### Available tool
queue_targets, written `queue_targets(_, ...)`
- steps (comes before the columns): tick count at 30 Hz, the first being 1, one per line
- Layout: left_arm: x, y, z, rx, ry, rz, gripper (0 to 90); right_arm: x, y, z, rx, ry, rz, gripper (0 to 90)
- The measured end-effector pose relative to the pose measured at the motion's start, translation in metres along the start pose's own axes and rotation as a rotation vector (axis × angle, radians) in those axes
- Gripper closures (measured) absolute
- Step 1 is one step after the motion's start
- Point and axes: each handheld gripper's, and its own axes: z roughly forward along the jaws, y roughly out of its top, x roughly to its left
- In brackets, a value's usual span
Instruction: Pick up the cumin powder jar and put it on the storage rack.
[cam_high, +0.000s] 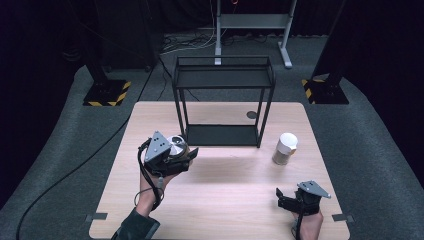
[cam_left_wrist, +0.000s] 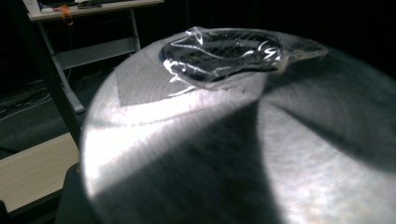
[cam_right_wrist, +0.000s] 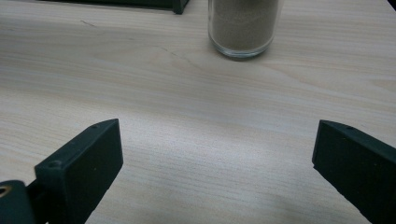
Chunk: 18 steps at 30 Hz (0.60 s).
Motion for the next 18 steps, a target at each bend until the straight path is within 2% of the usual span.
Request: queue_targets(18, 0.013, 0.024, 0.017, 0.001, -0.020, 0.009, 31.4, -0.001, 0.000, 0.000, -0.002, 0.001, 0.008, 0.5)
